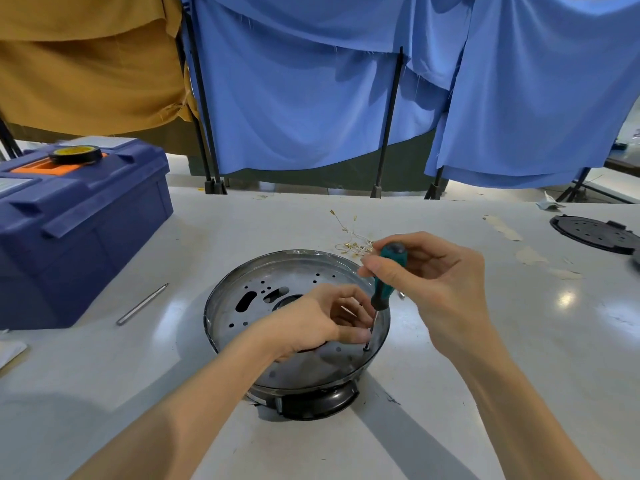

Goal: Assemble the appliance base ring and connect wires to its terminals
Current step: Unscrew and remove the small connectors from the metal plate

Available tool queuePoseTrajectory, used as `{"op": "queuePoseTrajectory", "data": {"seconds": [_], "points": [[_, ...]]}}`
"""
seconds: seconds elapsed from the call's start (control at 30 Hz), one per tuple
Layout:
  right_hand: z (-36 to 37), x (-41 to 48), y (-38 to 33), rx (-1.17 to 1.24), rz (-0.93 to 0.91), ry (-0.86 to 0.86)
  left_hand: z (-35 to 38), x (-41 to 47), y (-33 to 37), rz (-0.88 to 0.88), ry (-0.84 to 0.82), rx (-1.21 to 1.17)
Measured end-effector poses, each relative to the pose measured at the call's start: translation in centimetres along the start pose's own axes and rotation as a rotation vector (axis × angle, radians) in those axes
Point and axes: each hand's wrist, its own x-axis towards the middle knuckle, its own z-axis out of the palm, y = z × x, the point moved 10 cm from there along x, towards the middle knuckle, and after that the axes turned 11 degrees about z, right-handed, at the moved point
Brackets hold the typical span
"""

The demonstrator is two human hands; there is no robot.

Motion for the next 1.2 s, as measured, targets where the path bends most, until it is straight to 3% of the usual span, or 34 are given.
{"op": "queuePoseTrajectory", "data": {"seconds": [0.33, 0.53, 0.63, 0.73, 0.87, 0.93, 1.0, 1.13, 1.2], "points": [[0.3, 0.2, -0.8, -0.248, -0.132, 0.305, 0.0, 0.3, 0.1, 0.02, 0.087, -0.008], [2.6, 0.3, -1.0, -0.236, -0.085, -0.097, 0.3, 0.6, 0.3, 0.022, 0.099, 0.072], [2.5, 0.3, -1.2, -0.265, -0.103, -0.188, 0.4, 0.6, 0.2, 0.014, 0.079, 0.062], [1.6, 0.1, -1.9, -0.394, -0.214, -0.033, 0.5, 0.4, 0.2, 0.01, 0.064, 0.031], [0.6, -2.5, -4.4, -0.626, -0.551, 0.414, 0.1, 0.4, 0.3, 0.009, 0.129, -0.021], [0.8, -3.2, -5.0, -0.654, -0.607, 0.482, 0.2, 0.6, 0.5, 0.028, 0.14, 0.003], [1.0, -2.4, -4.5, -0.641, -0.533, 0.392, 0.4, 0.5, 0.7, 0.04, 0.14, 0.024], [2.3, 0.1, -0.9, -0.408, -0.073, -0.14, 0.2, 0.3, 0.8, 0.039, 0.165, 0.056], [2.6, 0.4, -0.3, -0.386, -0.042, -0.238, 0.1, 0.2, 0.6, 0.032, 0.168, 0.035]]}}
